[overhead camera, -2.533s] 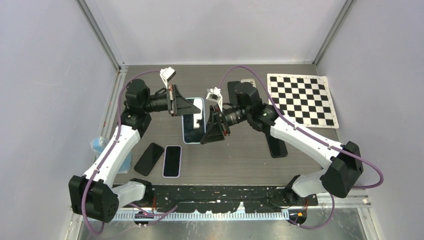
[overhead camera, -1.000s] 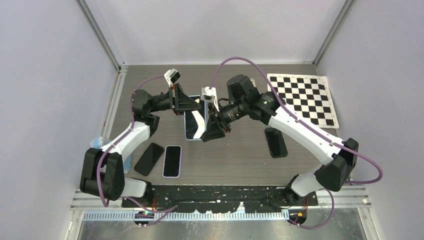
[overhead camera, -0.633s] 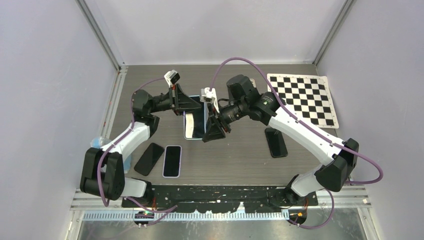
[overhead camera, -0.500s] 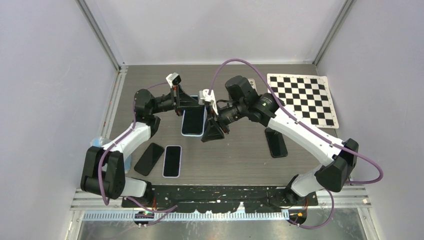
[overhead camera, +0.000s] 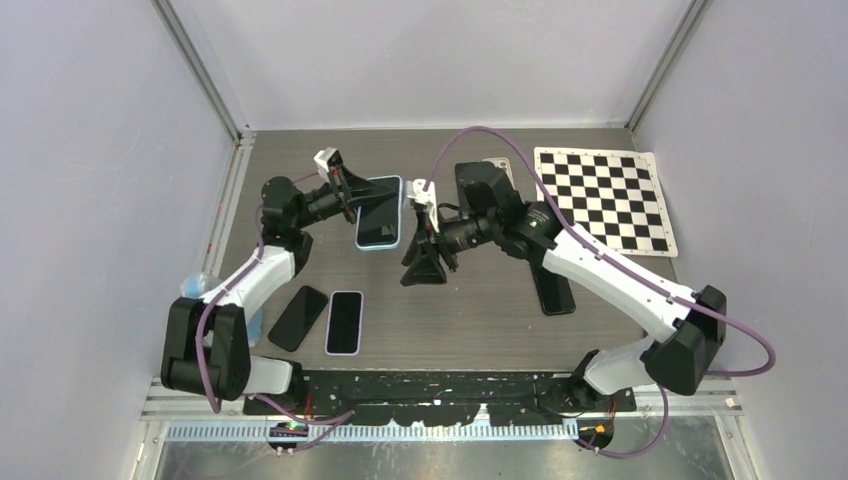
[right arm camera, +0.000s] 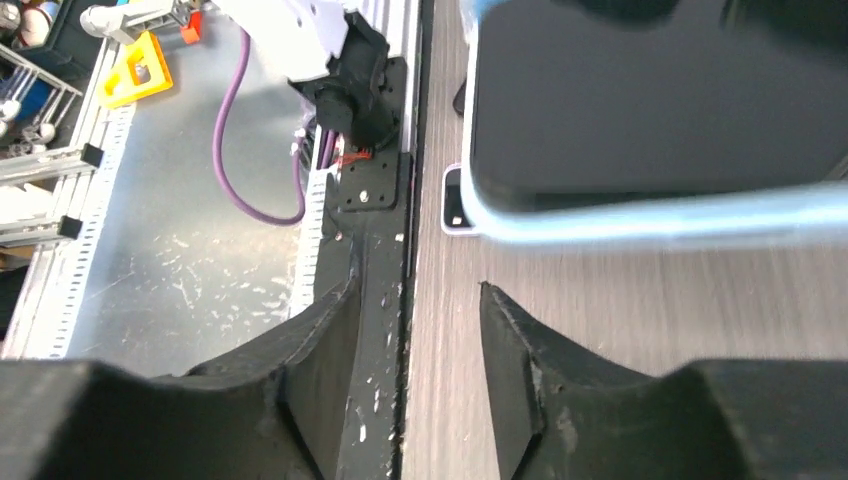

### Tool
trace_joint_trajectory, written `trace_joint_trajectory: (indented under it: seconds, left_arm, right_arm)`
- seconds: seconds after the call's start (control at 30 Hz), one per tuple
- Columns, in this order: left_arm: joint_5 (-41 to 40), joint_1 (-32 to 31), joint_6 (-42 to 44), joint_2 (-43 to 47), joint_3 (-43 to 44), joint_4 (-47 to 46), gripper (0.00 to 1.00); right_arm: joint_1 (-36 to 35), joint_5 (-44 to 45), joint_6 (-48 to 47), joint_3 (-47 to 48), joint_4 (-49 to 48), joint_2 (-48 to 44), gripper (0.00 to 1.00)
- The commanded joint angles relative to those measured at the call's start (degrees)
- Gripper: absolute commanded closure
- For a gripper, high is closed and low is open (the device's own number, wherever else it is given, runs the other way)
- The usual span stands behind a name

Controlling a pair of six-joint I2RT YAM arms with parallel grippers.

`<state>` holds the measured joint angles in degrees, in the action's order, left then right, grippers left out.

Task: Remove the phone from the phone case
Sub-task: Remove the phone case from the phone.

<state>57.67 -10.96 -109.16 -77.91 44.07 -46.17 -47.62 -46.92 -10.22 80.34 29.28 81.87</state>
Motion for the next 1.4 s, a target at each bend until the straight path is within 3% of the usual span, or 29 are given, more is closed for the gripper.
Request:
trace_joint_trajectory:
  seconds: [0.0, 0.1, 0.23, 0.43, 0.57, 0.67, 0.83, 0.93, 1.07, 1.2, 1.37]
  left_arm:
    - [-4.57, 2.27, 1.25, 5.21, 0.64, 2.27, 1.00]
    - [-7.40, 2.32, 2.77, 6.73, 1.13, 5.91, 1.00]
    - [-12.10, 2.34, 4.85, 9.25, 1.75, 11.68, 1.00]
    - [-22.15, 2.32, 7.19, 14.99, 1.57, 21.69, 1.00]
    - [-30.98, 2.24, 6.92, 20.79, -0.46, 28.07, 1.00]
    - [-34.57, 2.26, 6.99, 23.76, -0.66, 31.48, 1.00]
    - [-35.25, 2.15, 6.33, 24.82, 0.01, 32.55, 1.00]
    - [-34.73, 2.12, 5.92, 24.62, 0.31, 32.15, 1.00]
    - [-35.16, 2.21, 4.54, 24.84, 0.20, 30.82, 1.00]
    - [-35.92, 2.14, 4.07, 25.05, 0.71, 30.00, 1.00]
    - [-35.60, 2.17, 6.03, 24.74, 2.97, 26.90, 1.00]
  right_arm:
    - [2.30, 2.69, 20.36, -11.05, -18.50, -7.77, 0.43]
    - [3.40, 9.75, 33.85, -18.79, -35.70, -12.93, 0.34]
    - [2.87, 19.51, 52.14, -26.14, -53.65, -14.99, 0.30]
    - [-2.51, 31.48, 60.19, -26.78, -63.32, -11.05, 0.29]
    - [-4.75, 36.45, 62.68, -25.01, -68.52, -6.70, 0.37]
    - [-5.48, 38.87, 64.62, -24.42, -70.39, -3.91, 0.48]
    - [-6.33, 42.98, 66.05, -26.92, -76.36, -2.22, 0.64]
    - [-6.35, 43.58, 66.78, -27.82, -78.40, -1.92, 0.67]
    - [-6.35, 45.16, 67.19, -28.98, -77.61, -1.84, 0.73]
    - [-6.12, 48.69, 68.10, -30.00, -74.11, -1.77, 0.87]
    - [-4.52, 51.83, 74.58, -32.57, -69.00, -0.09, 0.98]
